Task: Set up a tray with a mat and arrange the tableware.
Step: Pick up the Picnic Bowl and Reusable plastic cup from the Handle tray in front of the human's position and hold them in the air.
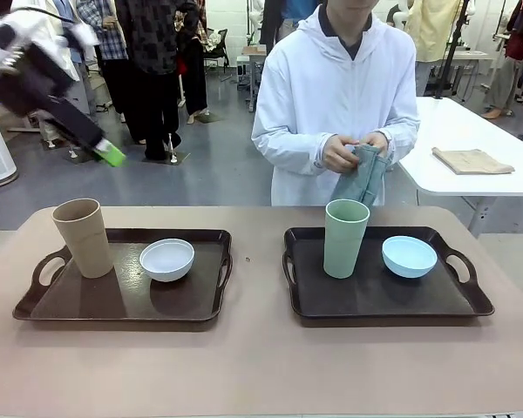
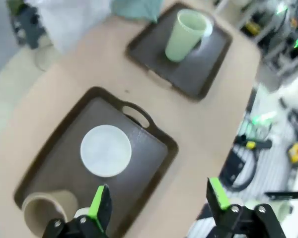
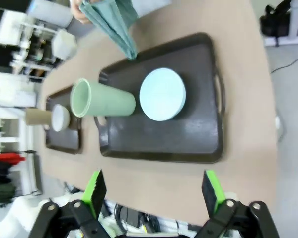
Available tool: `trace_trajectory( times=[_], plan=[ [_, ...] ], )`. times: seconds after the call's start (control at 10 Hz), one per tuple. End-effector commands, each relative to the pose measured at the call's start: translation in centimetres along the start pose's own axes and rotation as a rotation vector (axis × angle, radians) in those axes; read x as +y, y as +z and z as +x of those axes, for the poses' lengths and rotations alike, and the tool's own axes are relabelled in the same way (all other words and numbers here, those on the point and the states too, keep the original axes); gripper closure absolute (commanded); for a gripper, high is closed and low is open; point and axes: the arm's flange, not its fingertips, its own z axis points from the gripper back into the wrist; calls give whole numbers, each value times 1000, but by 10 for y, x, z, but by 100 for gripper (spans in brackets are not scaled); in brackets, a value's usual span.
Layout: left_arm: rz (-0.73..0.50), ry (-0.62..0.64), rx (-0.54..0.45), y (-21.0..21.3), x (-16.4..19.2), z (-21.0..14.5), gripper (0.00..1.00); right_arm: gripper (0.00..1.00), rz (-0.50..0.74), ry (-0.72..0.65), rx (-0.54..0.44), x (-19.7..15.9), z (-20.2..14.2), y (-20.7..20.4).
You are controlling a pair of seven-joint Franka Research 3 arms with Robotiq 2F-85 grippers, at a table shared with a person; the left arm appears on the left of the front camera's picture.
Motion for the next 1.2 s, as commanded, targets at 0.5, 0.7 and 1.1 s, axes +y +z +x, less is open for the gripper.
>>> trace_trajectory(
  times=[0.5, 0.7, 1.1],
  plan=[
    [-239, -113, -210, -112, 44, 38, 0, 0, -336, -228, -135, 86, 60, 7],
    [-49, -171, -108, -113, 56, 39, 0, 0, -286, -124, -121, 95, 45, -7],
    [-49, -171, -108, -113, 56, 39, 0, 0, -286, -124, -121, 95, 45, -7]
  ],
)
